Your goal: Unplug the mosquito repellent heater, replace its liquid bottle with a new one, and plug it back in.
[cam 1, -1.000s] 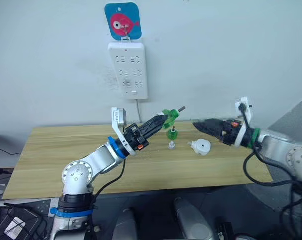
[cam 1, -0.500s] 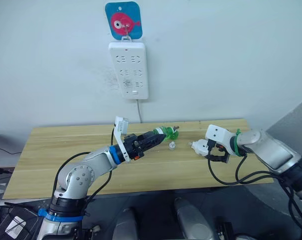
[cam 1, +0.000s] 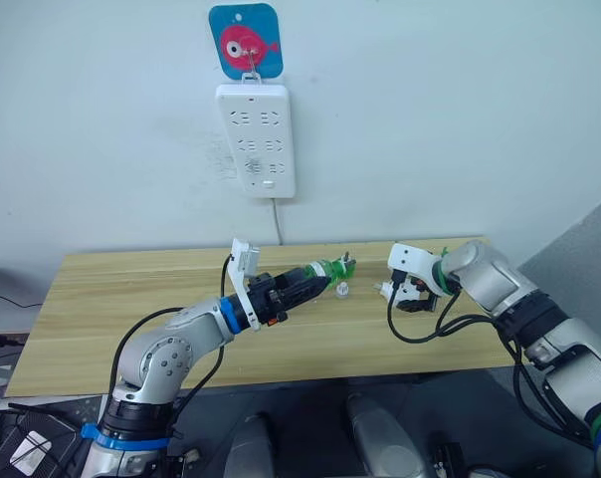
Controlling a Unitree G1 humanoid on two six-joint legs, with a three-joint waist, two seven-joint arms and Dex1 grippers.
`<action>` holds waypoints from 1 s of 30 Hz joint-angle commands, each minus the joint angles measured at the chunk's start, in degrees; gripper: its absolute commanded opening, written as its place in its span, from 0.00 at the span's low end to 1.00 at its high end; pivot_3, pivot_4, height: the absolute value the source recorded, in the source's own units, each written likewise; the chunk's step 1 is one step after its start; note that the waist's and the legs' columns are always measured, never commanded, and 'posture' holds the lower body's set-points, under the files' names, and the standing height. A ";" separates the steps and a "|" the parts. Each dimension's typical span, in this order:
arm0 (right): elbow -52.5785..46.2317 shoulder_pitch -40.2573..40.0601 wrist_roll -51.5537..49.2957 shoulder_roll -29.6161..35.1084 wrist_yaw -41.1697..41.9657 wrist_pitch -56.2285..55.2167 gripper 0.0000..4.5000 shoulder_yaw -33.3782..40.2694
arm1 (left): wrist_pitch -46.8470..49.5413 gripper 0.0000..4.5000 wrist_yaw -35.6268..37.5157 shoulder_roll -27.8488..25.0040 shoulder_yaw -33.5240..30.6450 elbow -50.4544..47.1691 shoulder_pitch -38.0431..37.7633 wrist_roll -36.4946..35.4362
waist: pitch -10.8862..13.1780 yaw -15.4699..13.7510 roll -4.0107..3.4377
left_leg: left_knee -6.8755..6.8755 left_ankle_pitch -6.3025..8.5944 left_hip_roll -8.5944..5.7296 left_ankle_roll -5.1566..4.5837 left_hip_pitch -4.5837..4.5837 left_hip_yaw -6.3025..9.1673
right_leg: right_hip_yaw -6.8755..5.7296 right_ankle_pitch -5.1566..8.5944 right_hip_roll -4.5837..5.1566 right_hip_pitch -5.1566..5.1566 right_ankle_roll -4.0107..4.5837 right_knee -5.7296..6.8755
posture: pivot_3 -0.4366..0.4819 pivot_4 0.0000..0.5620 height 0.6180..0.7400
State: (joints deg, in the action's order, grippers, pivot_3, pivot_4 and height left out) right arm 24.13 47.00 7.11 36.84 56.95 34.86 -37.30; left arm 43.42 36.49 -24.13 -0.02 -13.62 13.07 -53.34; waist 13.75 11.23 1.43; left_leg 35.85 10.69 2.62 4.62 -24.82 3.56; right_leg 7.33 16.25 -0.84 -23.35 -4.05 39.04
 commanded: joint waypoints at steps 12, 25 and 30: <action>18.20 5.74 6.50 -7.29 0.95 -8.32 1.00 2.47 | 0.08 0.51 1.50 -0.06 -1.35 -2.39 -0.08 0.84 | 0.00 0.01 0.00 | 0.02 0.00 -0.01 0.00 0.02 0.09 | -0.07 -0.18 0.00 0.05 0.23 0.03 | 0.26 0.36 1.00; 0.24 -1.08 2.69 -2.26 8.29 -1.44 0.66 11.29 | 1.37 0.51 5.43 -3.77 -1.95 -0.75 -0.69 1.72 | 0.00 -0.08 -0.03 | 0.00 0.00 -0.01 0.01 0.02 0.17 | -0.14 -0.21 0.00 0.06 0.22 0.07 | 0.24 0.34 1.00; -28.10 -9.80 -13.89 5.18 15.57 22.17 0.66 25.14 | 6.88 0.51 9.04 -7.87 -5.72 -0.57 -0.28 -4.12 | 0.03 -0.17 -0.09 | -0.02 0.00 -0.02 0.00 -0.03 0.28 | -0.23 -0.19 0.00 0.06 0.21 0.07 | 0.24 0.34 1.00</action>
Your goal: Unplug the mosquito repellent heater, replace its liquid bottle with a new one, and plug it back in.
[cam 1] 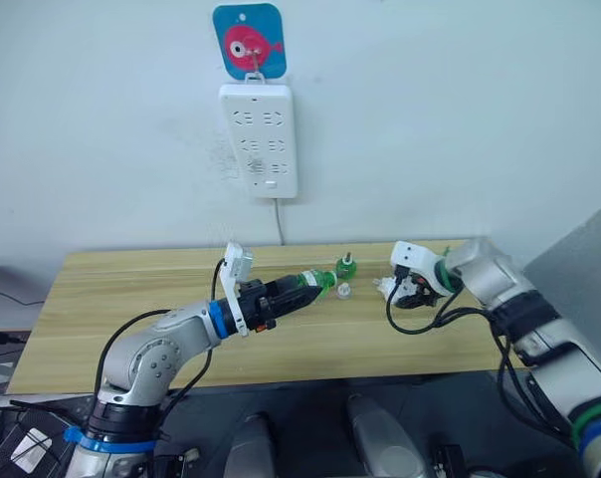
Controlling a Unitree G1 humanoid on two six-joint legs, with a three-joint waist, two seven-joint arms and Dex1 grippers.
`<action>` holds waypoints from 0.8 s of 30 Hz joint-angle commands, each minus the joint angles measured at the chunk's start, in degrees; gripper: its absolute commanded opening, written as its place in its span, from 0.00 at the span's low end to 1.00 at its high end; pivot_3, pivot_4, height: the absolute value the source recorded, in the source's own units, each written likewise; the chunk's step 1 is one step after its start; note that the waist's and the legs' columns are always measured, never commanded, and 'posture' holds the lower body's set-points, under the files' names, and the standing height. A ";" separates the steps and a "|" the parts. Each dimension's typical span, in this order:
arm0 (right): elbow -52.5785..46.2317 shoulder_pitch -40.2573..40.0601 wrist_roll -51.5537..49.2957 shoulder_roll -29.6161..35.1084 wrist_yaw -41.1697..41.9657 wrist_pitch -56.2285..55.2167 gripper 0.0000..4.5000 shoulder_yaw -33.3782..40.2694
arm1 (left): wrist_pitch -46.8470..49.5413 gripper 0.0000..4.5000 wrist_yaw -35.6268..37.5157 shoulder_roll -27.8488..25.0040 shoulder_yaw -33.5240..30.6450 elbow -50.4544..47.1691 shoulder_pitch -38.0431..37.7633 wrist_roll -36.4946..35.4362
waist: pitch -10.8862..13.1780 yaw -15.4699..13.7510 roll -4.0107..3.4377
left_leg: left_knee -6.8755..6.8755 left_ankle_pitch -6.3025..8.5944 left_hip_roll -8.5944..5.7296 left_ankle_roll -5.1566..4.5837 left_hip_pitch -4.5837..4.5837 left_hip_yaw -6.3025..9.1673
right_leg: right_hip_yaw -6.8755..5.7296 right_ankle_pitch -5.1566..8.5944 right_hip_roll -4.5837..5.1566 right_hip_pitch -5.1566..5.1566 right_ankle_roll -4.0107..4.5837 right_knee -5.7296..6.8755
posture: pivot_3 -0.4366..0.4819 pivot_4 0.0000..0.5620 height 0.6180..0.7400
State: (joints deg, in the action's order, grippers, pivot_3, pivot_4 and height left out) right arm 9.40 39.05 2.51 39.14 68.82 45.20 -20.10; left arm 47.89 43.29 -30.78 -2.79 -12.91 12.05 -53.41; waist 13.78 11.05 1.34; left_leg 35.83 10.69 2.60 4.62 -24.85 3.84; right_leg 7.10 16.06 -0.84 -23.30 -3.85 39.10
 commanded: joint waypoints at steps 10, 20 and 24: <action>-38.13 -13.15 -38.86 -8.12 -2.32 47.05 0.66 35.91 | 13.89 0.51 6.79 -5.99 -4.98 -4.04 4.11 -15.74 | -0.03 0.27 0.04 | 0.13 -0.01 0.03 0.00 0.06 -0.01 | 0.02 0.15 -0.05 0.10 -0.21 0.00 | 0.21 0.34 1.00; -32.86 -13.61 -60.71 -13.14 -21.68 47.30 0.66 42.06 | 16.62 0.51 5.20 -4.74 -5.08 -3.60 5.61 -19.11 | -0.03 0.42 0.04 | 0.03 0.00 0.04 -0.01 0.06 -0.21 | 0.16 0.13 -0.04 0.00 -0.19 -0.04 | 0.21 0.34 1.00; -31.16 -13.73 -69.53 -12.31 -28.30 47.30 0.66 42.26 | 16.75 0.51 4.34 -3.79 -4.87 -3.42 5.84 -19.66 | -0.03 0.33 0.04 | 0.00 0.00 0.04 -0.02 0.05 -0.21 | 0.16 0.13 -0.04 0.00 -0.19 -0.05 | 0.22 0.34 1.00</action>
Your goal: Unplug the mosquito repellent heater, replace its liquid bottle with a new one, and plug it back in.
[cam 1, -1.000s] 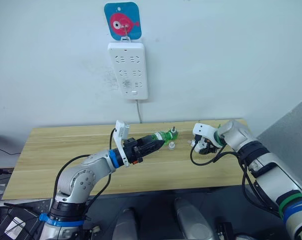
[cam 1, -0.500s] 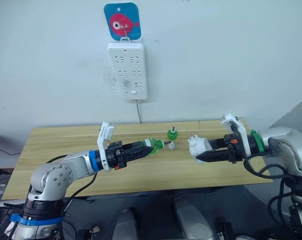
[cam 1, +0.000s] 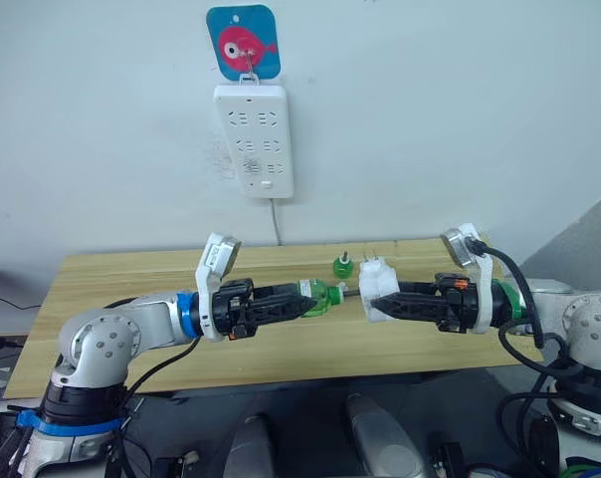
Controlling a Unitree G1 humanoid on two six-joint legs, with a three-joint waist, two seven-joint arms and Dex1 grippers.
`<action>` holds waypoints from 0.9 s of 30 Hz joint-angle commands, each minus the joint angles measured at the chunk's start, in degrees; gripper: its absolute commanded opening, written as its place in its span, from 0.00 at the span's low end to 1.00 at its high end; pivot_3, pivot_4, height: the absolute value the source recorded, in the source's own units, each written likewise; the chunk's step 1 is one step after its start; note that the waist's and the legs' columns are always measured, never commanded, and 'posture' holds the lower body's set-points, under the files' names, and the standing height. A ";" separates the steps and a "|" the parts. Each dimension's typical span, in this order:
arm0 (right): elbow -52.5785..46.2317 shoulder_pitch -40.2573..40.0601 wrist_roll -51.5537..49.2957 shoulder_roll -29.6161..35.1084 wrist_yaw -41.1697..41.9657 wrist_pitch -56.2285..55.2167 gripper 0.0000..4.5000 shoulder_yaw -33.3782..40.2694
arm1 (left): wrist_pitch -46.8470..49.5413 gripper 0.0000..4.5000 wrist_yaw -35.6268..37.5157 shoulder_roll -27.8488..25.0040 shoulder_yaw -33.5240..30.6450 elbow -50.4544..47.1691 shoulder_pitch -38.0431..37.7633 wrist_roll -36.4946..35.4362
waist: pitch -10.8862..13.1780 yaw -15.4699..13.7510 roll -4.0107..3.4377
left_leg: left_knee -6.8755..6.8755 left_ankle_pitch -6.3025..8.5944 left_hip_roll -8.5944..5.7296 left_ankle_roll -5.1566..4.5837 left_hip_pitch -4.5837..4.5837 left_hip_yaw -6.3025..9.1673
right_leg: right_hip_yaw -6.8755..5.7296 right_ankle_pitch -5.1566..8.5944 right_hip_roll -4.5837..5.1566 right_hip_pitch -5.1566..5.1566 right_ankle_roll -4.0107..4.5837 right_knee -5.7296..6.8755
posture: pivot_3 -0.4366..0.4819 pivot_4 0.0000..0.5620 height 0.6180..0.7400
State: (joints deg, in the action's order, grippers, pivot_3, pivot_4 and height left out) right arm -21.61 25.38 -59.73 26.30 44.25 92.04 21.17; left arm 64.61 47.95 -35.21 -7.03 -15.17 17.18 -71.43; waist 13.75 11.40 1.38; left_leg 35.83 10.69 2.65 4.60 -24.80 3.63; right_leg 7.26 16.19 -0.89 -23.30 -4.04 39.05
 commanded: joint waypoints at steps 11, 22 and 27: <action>4.66 -0.27 -25.77 1.41 -20.60 -1.34 0.66 0.63 | -0.24 0.51 -1.91 3.76 0.28 -1.76 0.31 -1.61 | 0.00 -0.04 0.00 | 0.05 0.00 0.00 0.00 0.00 -0.04 | 0.04 0.00 0.00 0.01 0.00 -0.01 | 0.22 0.34 1.00; 10.32 -5.82 -45.37 13.28 -33.13 -14.09 0.66 -6.41 | -0.17 0.51 -3.29 4.40 -1.56 -0.83 -0.12 -2.34 | 0.00 -0.09 0.01 | 0.06 0.00 0.00 -0.01 -0.02 -0.07 | 0.08 0.01 -0.01 0.00 0.00 -0.04 | 0.23 0.34 1.00; 9.66 -7.01 -50.89 16.92 -35.11 -19.00 0.66 -9.96 | -0.10 0.51 -3.66 4.38 -1.63 -1.21 -0.57 -2.99 | 0.00 -0.09 0.01 | 0.06 0.00 0.00 -0.01 -0.01 -0.11 | 0.12 0.01 -0.01 0.00 0.00 -0.05 | 0.23 0.34 1.00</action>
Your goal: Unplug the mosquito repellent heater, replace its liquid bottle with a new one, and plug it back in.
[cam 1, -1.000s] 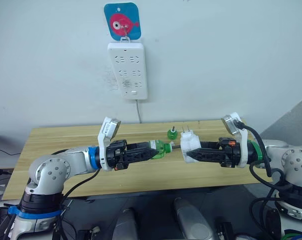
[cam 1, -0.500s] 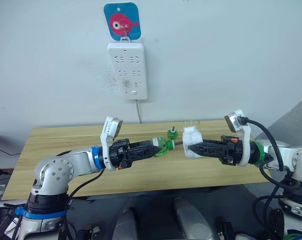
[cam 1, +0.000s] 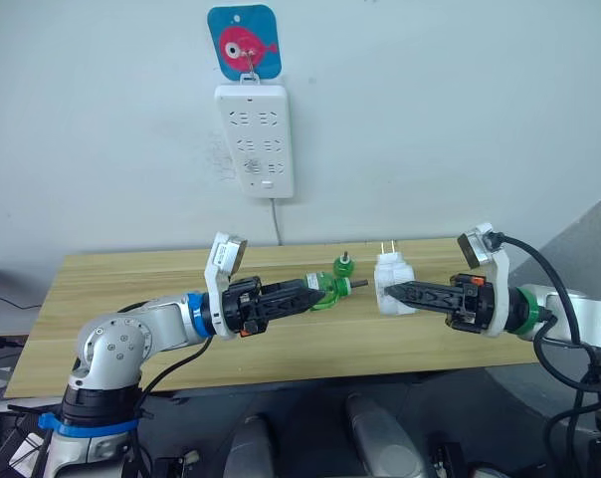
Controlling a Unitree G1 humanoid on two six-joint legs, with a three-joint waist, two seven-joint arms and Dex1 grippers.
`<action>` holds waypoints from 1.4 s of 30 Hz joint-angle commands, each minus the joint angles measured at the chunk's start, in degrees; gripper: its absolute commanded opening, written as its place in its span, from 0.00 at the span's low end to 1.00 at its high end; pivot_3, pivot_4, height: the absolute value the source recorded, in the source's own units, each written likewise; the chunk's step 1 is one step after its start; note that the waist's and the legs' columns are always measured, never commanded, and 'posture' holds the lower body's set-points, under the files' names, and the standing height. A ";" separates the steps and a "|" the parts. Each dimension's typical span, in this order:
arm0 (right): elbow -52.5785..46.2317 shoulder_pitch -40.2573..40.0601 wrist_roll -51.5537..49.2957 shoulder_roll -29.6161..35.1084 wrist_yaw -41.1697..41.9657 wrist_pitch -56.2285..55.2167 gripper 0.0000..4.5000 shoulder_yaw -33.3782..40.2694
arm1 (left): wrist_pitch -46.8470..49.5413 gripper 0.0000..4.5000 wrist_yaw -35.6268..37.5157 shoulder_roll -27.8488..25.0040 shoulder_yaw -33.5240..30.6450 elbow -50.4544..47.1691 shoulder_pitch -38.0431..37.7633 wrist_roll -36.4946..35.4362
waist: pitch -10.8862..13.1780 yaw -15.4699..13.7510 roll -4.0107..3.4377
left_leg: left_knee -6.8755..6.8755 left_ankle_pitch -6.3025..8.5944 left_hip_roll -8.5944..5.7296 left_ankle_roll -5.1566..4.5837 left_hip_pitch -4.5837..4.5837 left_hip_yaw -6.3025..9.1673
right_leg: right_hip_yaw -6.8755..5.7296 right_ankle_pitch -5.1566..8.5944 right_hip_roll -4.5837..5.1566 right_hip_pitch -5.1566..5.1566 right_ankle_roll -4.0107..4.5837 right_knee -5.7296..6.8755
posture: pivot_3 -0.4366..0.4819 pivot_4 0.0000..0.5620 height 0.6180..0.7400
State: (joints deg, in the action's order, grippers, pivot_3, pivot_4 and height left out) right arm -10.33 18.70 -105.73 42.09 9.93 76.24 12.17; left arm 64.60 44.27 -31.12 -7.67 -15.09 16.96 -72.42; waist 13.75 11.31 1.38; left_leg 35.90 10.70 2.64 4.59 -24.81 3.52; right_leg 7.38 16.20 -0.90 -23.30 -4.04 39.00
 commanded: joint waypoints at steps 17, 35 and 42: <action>-5.34 -0.89 -7.27 3.77 0.01 -9.37 0.66 -7.41 | -0.58 0.51 -1.24 2.62 0.79 -2.54 -0.87 -2.21 | 0.00 -0.23 0.00 | 0.00 0.00 0.01 0.00 -0.01 0.01 | 0.00 0.00 -0.01 0.00 0.00 -0.02 | 0.24 0.34 1.00; -3.13 -0.30 -7.27 3.86 0.93 -10.64 0.66 -7.83 | 0.14 0.51 -1.37 2.38 1.38 -2.63 -0.37 -2.80 | 0.00 -0.23 0.00 | 0.00 0.00 0.01 0.00 -0.01 0.01 | 0.00 0.00 0.00 0.00 0.00 -0.02 | 0.24 0.32 1.00; -4.33 -0.62 -7.27 4.05 1.56 -10.42 0.66 -8.39 | -0.16 0.51 -1.02 2.12 1.69 -2.70 -0.30 -2.40 | 0.00 -0.24 0.00 | 0.00 0.00 0.00 0.00 -0.01 0.01 | 0.00 0.00 0.00 0.00 0.00 -0.02 | 0.24 0.32 1.00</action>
State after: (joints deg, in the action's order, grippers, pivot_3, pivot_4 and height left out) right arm -12.62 18.01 -111.20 45.89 10.14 66.14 3.21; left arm 64.63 42.47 -28.97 -5.97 -15.49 16.10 -73.50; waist 13.75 11.07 1.39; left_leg 35.90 10.70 2.65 4.59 -24.82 3.53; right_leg 7.38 16.20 -0.90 -23.30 -4.04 38.98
